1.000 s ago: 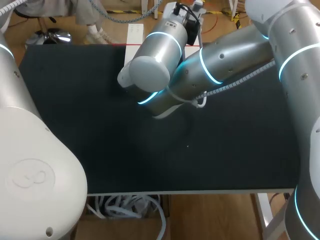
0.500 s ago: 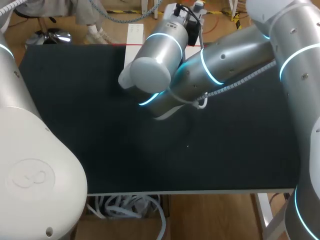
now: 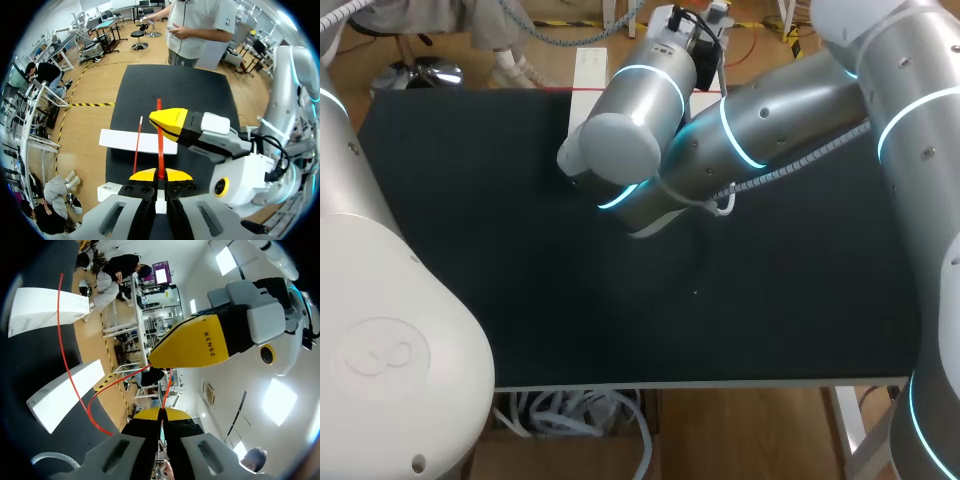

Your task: Grab the tape and strap the tape.

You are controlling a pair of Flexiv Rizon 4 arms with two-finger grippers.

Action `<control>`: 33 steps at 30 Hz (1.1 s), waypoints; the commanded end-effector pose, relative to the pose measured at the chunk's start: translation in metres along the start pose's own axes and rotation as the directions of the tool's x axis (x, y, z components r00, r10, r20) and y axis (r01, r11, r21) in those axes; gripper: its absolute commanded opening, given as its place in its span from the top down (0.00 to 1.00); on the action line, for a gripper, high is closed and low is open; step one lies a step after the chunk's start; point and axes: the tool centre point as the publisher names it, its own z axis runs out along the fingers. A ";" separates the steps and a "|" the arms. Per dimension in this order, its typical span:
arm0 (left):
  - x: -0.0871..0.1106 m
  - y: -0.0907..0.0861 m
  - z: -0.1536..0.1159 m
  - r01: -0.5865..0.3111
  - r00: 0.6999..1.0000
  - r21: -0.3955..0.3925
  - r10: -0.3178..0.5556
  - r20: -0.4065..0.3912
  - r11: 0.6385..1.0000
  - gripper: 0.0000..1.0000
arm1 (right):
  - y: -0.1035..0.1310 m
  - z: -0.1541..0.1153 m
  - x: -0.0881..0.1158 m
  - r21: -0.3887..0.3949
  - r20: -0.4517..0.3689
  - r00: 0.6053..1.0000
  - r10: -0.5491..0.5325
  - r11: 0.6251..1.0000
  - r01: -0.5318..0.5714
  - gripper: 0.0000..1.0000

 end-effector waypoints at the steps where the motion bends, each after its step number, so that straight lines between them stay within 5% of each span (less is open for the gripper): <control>1: 0.000 -0.001 -0.001 0.001 1.000 -0.005 -0.001 -0.002 1.000 1.00 | 0.001 -0.001 -0.002 0.004 -0.003 1.000 -0.004 1.000 0.004 1.00; 33: 0.000 -0.001 -0.001 0.001 1.000 -0.005 -0.001 -0.002 1.000 1.00 | 0.002 0.004 0.000 0.007 0.033 0.999 -0.029 1.000 0.029 1.00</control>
